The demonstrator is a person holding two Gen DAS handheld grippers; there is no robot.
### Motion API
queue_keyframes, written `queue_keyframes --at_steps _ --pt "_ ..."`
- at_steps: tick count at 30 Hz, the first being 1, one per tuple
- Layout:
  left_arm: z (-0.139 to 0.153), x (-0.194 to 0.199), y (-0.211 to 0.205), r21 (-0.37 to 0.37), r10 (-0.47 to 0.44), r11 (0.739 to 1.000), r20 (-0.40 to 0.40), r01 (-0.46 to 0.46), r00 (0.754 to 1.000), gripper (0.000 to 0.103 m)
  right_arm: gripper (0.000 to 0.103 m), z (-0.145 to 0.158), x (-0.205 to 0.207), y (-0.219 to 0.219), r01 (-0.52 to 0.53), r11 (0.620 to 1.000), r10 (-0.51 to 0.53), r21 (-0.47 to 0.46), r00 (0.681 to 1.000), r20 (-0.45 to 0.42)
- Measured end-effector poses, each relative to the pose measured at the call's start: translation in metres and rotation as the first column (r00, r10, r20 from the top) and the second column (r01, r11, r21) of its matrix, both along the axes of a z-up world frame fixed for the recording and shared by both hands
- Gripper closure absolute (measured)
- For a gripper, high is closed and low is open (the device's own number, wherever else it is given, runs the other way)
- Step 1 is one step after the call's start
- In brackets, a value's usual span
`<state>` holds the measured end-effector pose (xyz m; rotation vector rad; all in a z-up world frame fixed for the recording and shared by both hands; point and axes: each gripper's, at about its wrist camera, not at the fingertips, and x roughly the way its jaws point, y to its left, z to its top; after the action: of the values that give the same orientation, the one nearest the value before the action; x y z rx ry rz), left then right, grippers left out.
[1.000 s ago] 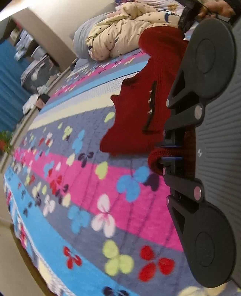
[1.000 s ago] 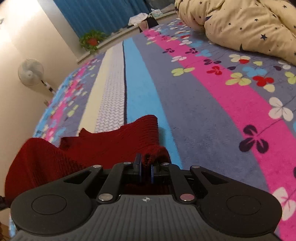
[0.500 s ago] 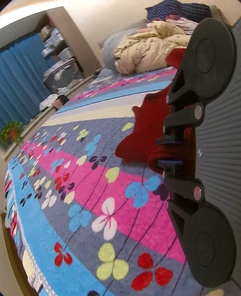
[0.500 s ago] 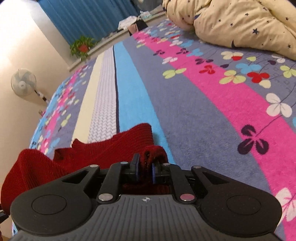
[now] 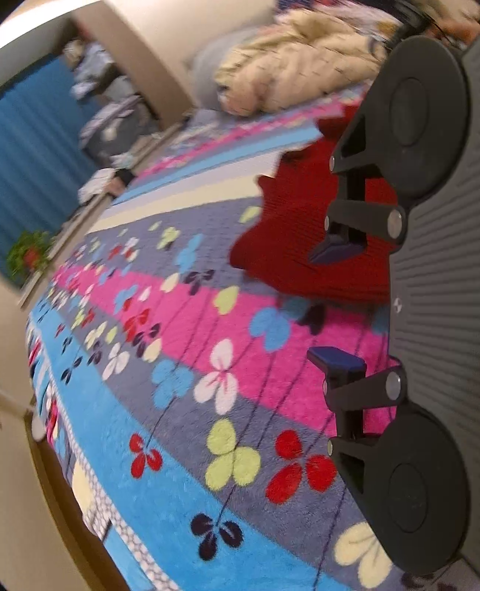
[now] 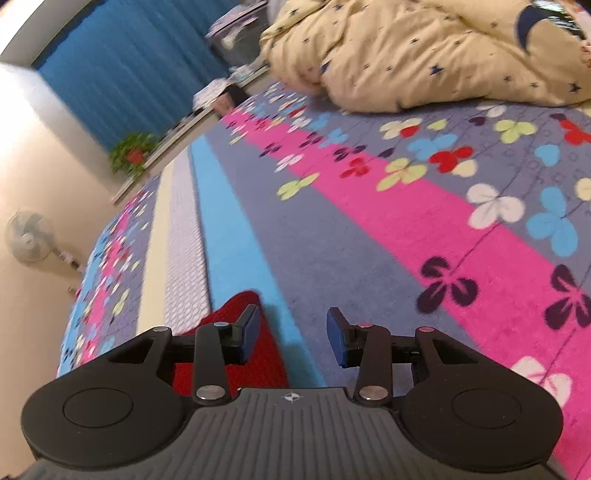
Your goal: Fold small clothes
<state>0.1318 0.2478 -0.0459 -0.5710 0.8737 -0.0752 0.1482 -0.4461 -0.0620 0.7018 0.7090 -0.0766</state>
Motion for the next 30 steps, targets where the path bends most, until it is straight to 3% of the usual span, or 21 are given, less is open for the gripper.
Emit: queue_keyframes --at_steps 5,7,12,19,21,23,24,25,27,30 --pt "-0.007 0.009 -0.023 0.079 -0.08 0.994 -0.015 0.081 0.997 0.042 0.038 -0.006 0.01 0.021 -0.148 0.987 0.144 -0.06 0.987 -0.064" --pt "-0.011 0.014 -0.032 0.108 -0.107 0.988 -0.022 0.109 0.994 0.037 0.036 -0.011 0.014 0.028 -0.19 0.977 0.18 -0.093 0.977 -0.112" --pt "-0.02 0.03 -0.051 0.136 -0.143 0.98 -0.043 0.148 0.989 0.036 0.036 -0.024 0.02 0.04 -0.27 0.958 0.249 -0.1 0.95 -0.187" --pt "-0.031 0.048 -0.071 0.179 -0.163 0.969 -0.052 0.17 0.985 0.036 0.037 -0.024 0.018 0.056 -0.337 0.93 0.306 -0.146 0.931 -0.198" --pt "-0.035 0.052 -0.076 0.206 -0.169 0.962 -0.055 0.177 0.984 0.037 0.049 -0.021 0.017 0.058 -0.347 0.923 0.318 -0.166 0.931 -0.179" --pt "-0.038 0.054 -0.08 0.222 -0.186 0.955 -0.06 0.195 0.981 0.049 0.085 -0.015 0.014 0.062 -0.361 0.914 0.338 -0.185 0.93 -0.144" --pt "-0.038 0.054 -0.081 0.222 -0.196 0.953 -0.06 0.205 0.979 0.073 0.092 -0.012 0.013 0.065 -0.364 0.907 0.342 -0.211 0.93 -0.134" --pt "-0.036 0.053 -0.082 0.234 -0.203 0.949 -0.058 0.211 0.978 0.089 0.092 -0.009 0.012 0.067 -0.367 0.901 0.347 -0.232 0.93 -0.125" --pt "-0.029 0.05 -0.079 0.277 -0.2 0.939 -0.043 0.204 0.979 0.091 0.093 -0.002 0.009 0.067 -0.346 0.9 0.334 -0.266 0.938 -0.093" --pt "-0.008 0.041 -0.061 0.23 -0.143 0.965 0.056 0.126 0.988 0.093 0.094 0.026 -0.003 0.056 -0.224 0.932 0.255 -0.284 0.964 0.078"
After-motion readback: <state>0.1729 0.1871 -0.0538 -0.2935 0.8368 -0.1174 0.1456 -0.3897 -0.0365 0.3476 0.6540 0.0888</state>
